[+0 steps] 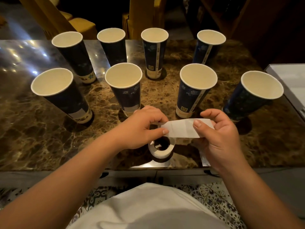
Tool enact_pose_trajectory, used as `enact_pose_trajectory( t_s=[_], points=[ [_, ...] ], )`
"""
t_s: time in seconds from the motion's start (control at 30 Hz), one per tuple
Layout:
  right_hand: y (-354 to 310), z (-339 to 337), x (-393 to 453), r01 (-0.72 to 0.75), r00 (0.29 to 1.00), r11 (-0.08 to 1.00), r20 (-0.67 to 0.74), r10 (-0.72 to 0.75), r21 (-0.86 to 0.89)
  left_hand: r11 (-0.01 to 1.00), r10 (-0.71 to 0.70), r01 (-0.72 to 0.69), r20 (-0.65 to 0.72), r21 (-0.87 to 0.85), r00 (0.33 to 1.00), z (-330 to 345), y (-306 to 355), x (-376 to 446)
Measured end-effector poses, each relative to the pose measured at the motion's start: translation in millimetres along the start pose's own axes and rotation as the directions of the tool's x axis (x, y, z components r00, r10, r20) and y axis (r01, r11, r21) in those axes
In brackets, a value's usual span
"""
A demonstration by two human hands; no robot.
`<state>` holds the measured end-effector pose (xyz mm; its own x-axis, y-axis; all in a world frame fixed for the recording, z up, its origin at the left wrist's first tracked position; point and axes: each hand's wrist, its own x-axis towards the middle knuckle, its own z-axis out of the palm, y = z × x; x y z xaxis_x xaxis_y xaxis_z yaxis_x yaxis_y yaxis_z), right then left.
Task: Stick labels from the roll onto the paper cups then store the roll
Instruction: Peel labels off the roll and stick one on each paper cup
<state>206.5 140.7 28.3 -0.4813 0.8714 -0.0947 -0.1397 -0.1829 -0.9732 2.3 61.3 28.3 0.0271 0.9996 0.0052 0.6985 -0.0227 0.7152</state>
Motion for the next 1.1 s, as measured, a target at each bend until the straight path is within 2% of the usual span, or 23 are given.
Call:
enact_pose_trajectory(
  t_s=[0.1,0.17,0.2,0.23,0.27,0.3,0.33,0.43,0.47,0.53,0.6,0.77,0.97,1.1],
  points=[
    [7.8,-5.7,2.9,0.025,0.993,0.973,-0.109,-0.052,-0.231,0.999,0.012,-0.011,0.015,-0.035,1.000,1.8,4.7,5.0],
    [11.6,-6.7,2.8,0.059,0.975,0.871,-0.159,-0.156,-0.489,0.999,0.007,-0.005,0.030,-0.047,1.000,3.5,6.2,6.8],
    [13.9,-7.8,2.1,0.124,0.955,0.725,-0.117,-0.273,-0.677,0.999,0.004,-0.002,0.033,-0.044,0.999,4.5,6.6,7.1],
    [18.1,-9.8,1.6,0.208,0.921,0.489,0.001,-0.390,-0.847,0.999,0.003,-0.002,0.032,-0.036,0.999,5.3,6.6,7.2],
    [23.9,-11.7,-0.1,0.282,0.875,0.235,0.150,-0.459,-0.930,1.000,0.002,-0.002,0.030,-0.025,1.000,5.9,6.4,7.3],
    [28.7,-12.5,-2.5,0.326,0.832,0.064,0.254,-0.493,-0.943,1.000,0.001,-0.001,0.027,-0.016,1.000,6.3,6.5,6.9],
    [30.9,-12.0,-5.1,0.356,0.801,0.002,0.304,-0.515,-0.935,1.000,-0.001,0.001,0.023,-0.009,1.000,6.4,6.6,6.9],
    [30.7,-3.7,-11.8,0.510,0.706,0.073,0.369,-0.605,-0.857,1.000,-0.018,0.018,0.009,-0.016,1.000,5.3,7.2,6.5],
    [31.8,-1.5,-12.4,0.555,0.711,0.132,0.385,-0.588,-0.821,1.000,-0.019,0.019,0.004,-0.022,1.000,5.1,7.5,6.3],
    [33.1,3.6,-11.0,0.533,0.796,0.297,0.349,-0.495,-0.793,0.999,-0.015,0.015,0.006,-0.030,1.000,5.4,7.4,5.4],
    [32.4,7.8,-9.4,0.469,0.854,0.395,0.293,-0.430,-0.790,0.999,-0.010,0.011,0.017,-0.039,1.000,6.0,8.0,3.9],
    [28.8,13.9,-7.6,0.502,0.837,0.384,0.324,-0.440,-0.775,0.999,0.000,0.001,0.009,-0.045,1.000,7.4,8.7,-2.2],
    [28.9,16.1,-7.6,0.520,0.827,0.393,0.333,-0.452,-0.758,1.000,-0.004,0.005,-0.085,0.008,0.996,12.3,7.0,-11.7],
    [28.5,16.2,-6.5,0.561,0.805,0.378,0.378,-0.458,-0.737,0.998,-0.007,0.012,-0.096,0.058,0.995,13.7,6.5,-17.7]
  ],
)
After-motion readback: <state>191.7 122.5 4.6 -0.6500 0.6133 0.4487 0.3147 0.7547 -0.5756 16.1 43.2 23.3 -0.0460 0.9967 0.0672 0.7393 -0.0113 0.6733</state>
